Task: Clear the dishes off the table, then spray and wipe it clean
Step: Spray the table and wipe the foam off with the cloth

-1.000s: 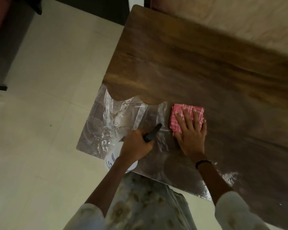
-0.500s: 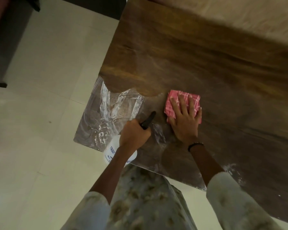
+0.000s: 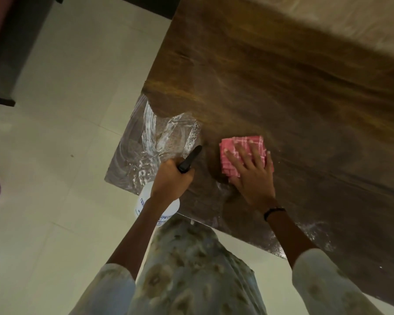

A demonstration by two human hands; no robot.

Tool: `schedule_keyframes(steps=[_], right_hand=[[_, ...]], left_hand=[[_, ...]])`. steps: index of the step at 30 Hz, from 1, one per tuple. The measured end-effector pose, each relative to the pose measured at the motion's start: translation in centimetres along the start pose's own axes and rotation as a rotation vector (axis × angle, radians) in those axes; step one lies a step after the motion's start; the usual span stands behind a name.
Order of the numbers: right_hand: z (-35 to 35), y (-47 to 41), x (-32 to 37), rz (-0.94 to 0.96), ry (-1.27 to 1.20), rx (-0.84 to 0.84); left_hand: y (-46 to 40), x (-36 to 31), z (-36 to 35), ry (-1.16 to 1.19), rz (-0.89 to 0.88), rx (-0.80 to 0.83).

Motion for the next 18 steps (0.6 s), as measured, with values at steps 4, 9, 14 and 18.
schedule_keyframes(steps=[4, 9, 14, 18], right_hand=[[0.6, -4.6, -0.1, -0.156, -0.03, -0.021], [1.2, -8.8, 4.2, -0.08, -0.05, -0.03], [-0.3, -2.8, 4.7, 0.097, -0.035, -0.023], [-0.1, -2.3, 3.5, -0.06, -0.064, -0.047]], left_hand=[[0.3, 0.4, 0.6, -0.006, -0.004, -0.021], [0.0, 1.0, 1.3, 0.008, 0.033, -0.034], [-0.5, 1.1, 2.0, 0.015, 0.07, -0.037], [-1.0, 0.8, 2.9, -0.042, 0.094, -0.033]])
Point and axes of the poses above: each hand's wrist, its own y-axis away from the middle knuckle, its own z-axis out of the back of the hand, x = y × z, the point moved 1 cm from there along -y, towards the middle knuckle, and after that the axes turned 2 degrees about z, right-handed, at the moved point
